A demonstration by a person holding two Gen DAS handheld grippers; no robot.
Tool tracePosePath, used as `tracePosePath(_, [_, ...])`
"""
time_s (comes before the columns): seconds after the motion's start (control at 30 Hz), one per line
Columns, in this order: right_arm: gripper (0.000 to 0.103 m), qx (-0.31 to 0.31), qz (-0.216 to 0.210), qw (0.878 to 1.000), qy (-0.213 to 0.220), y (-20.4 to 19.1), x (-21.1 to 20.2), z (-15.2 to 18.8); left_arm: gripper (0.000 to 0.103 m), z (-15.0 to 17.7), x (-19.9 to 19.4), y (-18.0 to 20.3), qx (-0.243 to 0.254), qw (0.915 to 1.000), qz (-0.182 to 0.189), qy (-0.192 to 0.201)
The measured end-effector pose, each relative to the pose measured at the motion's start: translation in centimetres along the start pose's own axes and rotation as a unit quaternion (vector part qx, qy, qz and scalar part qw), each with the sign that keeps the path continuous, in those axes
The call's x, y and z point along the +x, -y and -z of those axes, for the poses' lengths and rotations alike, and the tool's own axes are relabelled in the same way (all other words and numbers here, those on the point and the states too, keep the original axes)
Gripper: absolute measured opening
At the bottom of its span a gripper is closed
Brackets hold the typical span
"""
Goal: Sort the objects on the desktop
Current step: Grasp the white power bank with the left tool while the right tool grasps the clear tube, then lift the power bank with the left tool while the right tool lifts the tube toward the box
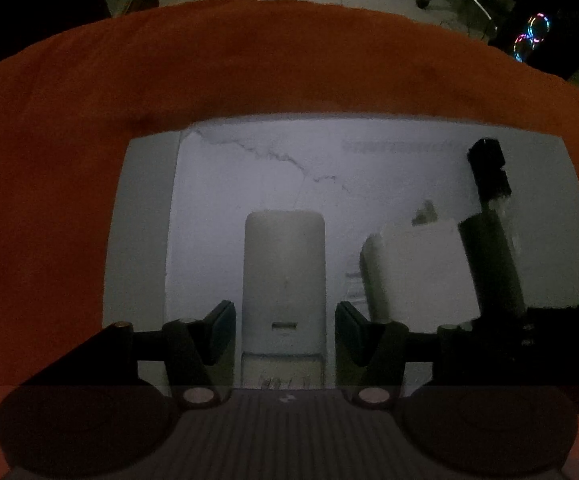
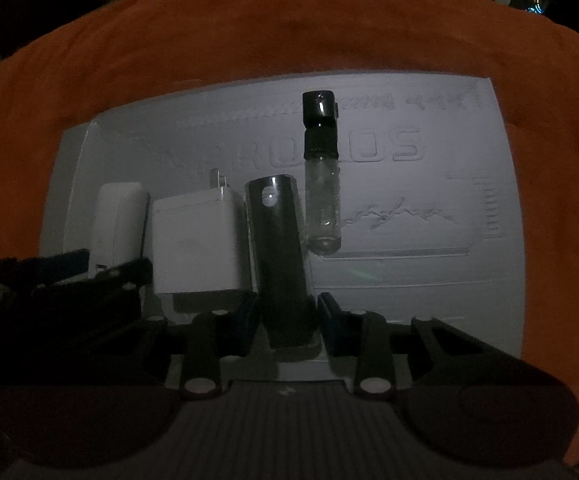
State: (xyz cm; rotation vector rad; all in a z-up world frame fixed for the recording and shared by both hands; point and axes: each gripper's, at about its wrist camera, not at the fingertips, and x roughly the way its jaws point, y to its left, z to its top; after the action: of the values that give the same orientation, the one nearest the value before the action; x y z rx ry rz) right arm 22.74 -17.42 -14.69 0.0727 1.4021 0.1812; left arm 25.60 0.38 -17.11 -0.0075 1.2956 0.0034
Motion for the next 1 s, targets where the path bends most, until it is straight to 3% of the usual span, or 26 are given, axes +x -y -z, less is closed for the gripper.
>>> tracePosePath(0.07, [0.034,0.001,0.000,1.000,-0.001,0.2,-0.2,0.3,0.052,-0.1,0.1,-0.1,-0.001,1.0000,0.002,0.003])
tracePosePath(0.13, [0.034,0.000,-0.001,1.000,0.001,0.2,-0.4,0.4,0.040,0.2,-0.1,-0.2,-0.008,0.9999,0.001,0.007])
tracePosePath(0.53, [0.032,0.022,-0.005,0.999,0.024,1.2,-3.5,0.7,0.040,0.6,-3.2,-0.6,-0.040,0.9988,0.012,0.027])
tracePosePath(1.0, [0.031,0.037,-0.005,0.999,0.031,1.2,-6.4,2.7,0.040,1.0,-7.4,-1.1,-0.039,0.9986,0.010,0.034])
